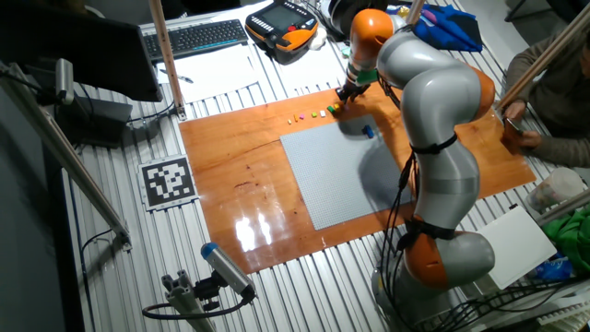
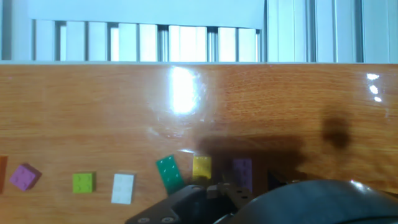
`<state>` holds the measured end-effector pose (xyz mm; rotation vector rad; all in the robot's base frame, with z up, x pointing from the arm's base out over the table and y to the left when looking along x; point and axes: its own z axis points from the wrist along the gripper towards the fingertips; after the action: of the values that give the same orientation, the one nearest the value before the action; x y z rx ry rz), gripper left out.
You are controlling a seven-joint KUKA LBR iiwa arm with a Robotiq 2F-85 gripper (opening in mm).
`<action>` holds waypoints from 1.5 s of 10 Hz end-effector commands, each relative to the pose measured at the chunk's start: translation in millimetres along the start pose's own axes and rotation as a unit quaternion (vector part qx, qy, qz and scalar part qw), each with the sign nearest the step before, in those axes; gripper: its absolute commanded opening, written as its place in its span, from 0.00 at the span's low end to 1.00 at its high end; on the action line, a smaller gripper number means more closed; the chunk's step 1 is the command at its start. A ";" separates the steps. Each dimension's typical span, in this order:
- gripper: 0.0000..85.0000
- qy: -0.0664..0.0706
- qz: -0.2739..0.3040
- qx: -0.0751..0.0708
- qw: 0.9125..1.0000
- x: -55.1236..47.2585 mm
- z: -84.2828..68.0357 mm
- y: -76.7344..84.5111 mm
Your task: Stack small Lego blocks one on top of the other
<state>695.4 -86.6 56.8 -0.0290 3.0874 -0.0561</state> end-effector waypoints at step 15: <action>0.40 -0.026 0.001 -0.012 1.000 9.2 30.0 0.4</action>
<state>687.8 -87.5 26.4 -0.0274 3.0363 -0.0174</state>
